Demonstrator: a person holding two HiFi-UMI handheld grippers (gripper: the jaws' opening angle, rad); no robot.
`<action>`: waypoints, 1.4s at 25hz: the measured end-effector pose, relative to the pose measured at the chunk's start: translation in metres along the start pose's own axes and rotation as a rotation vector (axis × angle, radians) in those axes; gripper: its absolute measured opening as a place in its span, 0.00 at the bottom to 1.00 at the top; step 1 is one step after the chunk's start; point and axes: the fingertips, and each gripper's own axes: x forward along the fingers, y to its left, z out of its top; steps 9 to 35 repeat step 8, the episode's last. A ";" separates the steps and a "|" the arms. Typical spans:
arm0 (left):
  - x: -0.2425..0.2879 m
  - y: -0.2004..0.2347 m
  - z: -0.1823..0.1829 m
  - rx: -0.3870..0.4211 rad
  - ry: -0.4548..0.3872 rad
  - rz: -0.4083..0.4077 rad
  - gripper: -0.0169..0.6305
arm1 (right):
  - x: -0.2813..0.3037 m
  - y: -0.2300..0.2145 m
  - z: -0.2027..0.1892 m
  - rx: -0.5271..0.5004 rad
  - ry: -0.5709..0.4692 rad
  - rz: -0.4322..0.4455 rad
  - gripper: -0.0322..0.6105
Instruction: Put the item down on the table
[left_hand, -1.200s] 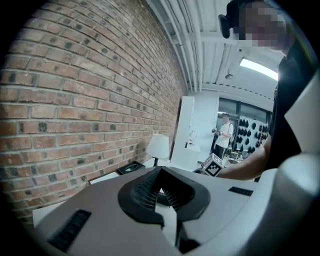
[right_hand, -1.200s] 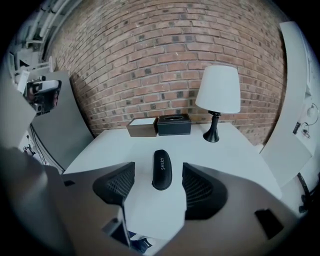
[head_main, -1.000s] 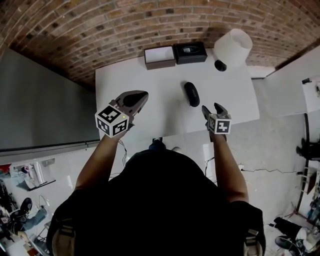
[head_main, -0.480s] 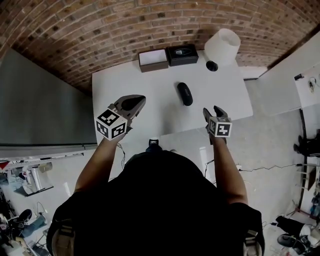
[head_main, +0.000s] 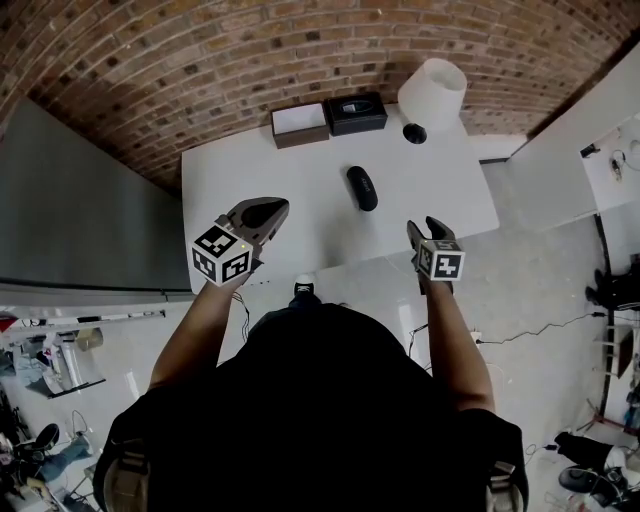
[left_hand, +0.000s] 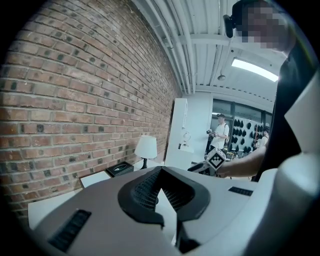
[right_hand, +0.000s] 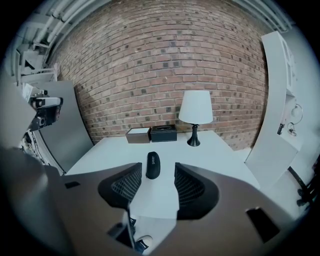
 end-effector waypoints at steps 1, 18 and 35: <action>-0.001 -0.003 0.000 0.000 0.000 0.000 0.05 | -0.003 0.000 0.000 -0.003 -0.004 0.001 0.38; -0.004 -0.014 -0.001 -0.002 -0.008 -0.001 0.05 | -0.018 0.004 -0.005 -0.001 -0.009 0.023 0.36; -0.004 -0.014 -0.001 -0.002 -0.008 -0.001 0.05 | -0.018 0.004 -0.005 -0.001 -0.009 0.023 0.36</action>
